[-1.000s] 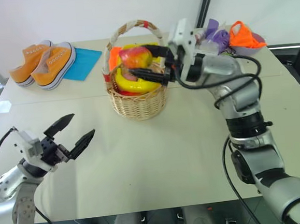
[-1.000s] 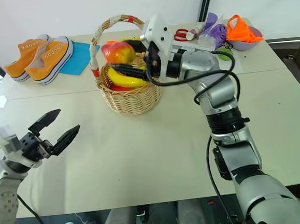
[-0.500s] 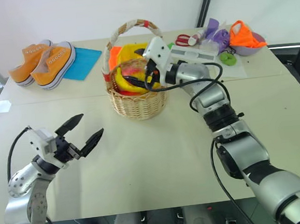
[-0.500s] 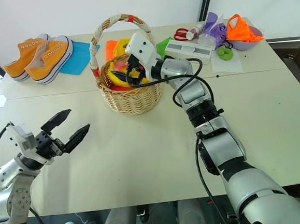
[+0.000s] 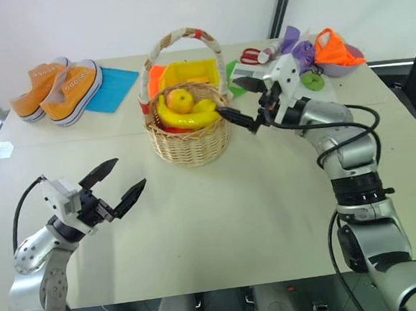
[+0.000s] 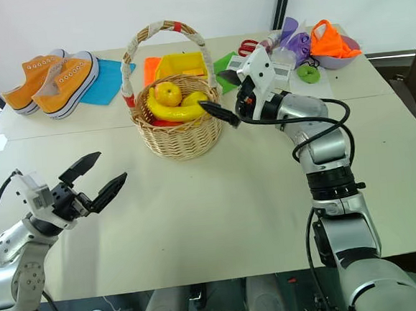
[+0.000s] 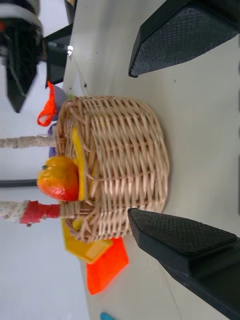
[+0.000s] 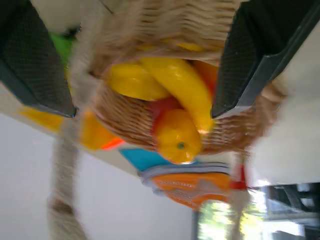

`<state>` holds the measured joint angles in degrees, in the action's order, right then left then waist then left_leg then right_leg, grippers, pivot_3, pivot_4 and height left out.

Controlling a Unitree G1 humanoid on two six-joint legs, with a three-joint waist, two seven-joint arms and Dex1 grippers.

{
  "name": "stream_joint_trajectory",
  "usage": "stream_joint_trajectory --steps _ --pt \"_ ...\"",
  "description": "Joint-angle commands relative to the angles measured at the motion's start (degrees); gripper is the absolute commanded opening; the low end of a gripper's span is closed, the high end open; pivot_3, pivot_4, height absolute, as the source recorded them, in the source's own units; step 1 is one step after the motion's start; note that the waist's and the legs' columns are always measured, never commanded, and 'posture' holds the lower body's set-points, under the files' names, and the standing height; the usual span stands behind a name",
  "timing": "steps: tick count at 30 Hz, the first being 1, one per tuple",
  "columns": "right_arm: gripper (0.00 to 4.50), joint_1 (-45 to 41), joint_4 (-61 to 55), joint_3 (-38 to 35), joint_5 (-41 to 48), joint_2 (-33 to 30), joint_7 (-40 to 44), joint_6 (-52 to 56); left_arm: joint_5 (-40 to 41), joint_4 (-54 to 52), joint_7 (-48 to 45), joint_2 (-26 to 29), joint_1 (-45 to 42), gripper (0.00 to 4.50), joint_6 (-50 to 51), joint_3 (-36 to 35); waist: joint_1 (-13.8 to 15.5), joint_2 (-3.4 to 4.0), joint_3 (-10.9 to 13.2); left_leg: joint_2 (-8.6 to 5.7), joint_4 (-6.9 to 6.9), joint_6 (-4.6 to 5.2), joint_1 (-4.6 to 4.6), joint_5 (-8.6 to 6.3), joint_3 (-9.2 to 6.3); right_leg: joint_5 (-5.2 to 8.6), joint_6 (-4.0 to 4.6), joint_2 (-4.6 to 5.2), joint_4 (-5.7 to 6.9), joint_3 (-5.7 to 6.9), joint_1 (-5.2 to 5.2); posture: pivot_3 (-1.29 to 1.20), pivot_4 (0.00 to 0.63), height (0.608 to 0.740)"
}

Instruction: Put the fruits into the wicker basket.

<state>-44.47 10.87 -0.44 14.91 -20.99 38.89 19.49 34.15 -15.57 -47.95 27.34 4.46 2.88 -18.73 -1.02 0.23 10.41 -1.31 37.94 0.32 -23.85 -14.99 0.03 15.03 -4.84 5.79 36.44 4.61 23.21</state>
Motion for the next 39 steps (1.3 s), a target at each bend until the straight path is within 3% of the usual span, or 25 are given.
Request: stream_joint_trajectory --steps 1,12,14,21,30,34,39 --pt "4.48 -5.15 6.27 -0.51 -3.48 3.9 -6.72 -8.2 -2.65 0.11 4.01 -1.76 -2.99 4.5 -1.54 1.25 0.09 0.0 0.0 -0.01 0.0 -0.01 0.0 0.01 0.0 0.0 0.0 -0.02 0.01 0.0 0.0 0.0 0.15 0.74" --pt "4.48 -16.42 31.27 -1.48 -7.25 10.27 -13.21 -21.64 -5.89 -2.21 8.18 -5.17 -2.53 4.5 -2.58 4.72 0.11 -0.01 0.0 0.01 0.01 -0.01 -0.02 0.02 0.04 -0.01 -0.01 -0.13 0.03 -0.03 -0.01 0.0 0.15 0.74" --pt "3.66 -16.91 33.4 -1.87 -6.66 10.24 -12.16 -22.42 -5.64 -2.72 8.39 -5.01 -1.83 4.5 -2.51 4.33 0.19 -0.01 -0.01 0.01 0.01 -0.01 -0.02 0.02 0.04 0.0 -0.01 -0.13 0.03 -0.03 0.0 0.0 0.15 0.74" --pt "0.06 -16.44 33.32 -2.35 -6.18 9.45 -11.79 -23.04 -5.89 -3.3 8.76 -5.23 -0.73 4.5 -2.72 4.89 0.11 -0.01 0.0 0.04 0.01 -0.01 -0.02 0.02 0.04 0.0 -0.01 -0.14 0.03 -0.03 -0.01 0.0 0.15 0.74" --pt "0.06 -7.71 17.55 -7.69 -3.22 1.69 -13.06 -14.54 -5.15 -1.91 7.9 -4.73 -2.23 4.5 -2.94 5.3 0.71 -0.01 0.0 0.03 0.04 0.02 -0.1 0.01 0.04 -0.01 -0.01 -0.1 -0.01 -0.03 -0.01 0.0 0.15 0.74" --pt "0.06 1.81 1.59 -16.19 1.87 -5.04 -17.48 -0.92 -2.93 -1.94 6.25 -4.84 -3.25 4.5 -1.4 6.56 1.68 0.0 0.0 0.05 0.03 0.04 -0.16 -0.01 0.03 0.0 -0.01 -0.1 -0.08 -0.02 0.0 0.0 0.15 0.74" --pt "0.06 11.96 -7.73 -24.7 1.72 -10.86 -22.69 3.66 -0.32 -2.9 2.68 -4.09 -5.11 4.5 2.37 10.12 1.65 0.02 0.0 0.05 0.03 0.06 -0.17 -0.01 0.04 0.0 -0.01 -0.13 -0.09 -0.02 0.01 0.0 0.15 0.74"
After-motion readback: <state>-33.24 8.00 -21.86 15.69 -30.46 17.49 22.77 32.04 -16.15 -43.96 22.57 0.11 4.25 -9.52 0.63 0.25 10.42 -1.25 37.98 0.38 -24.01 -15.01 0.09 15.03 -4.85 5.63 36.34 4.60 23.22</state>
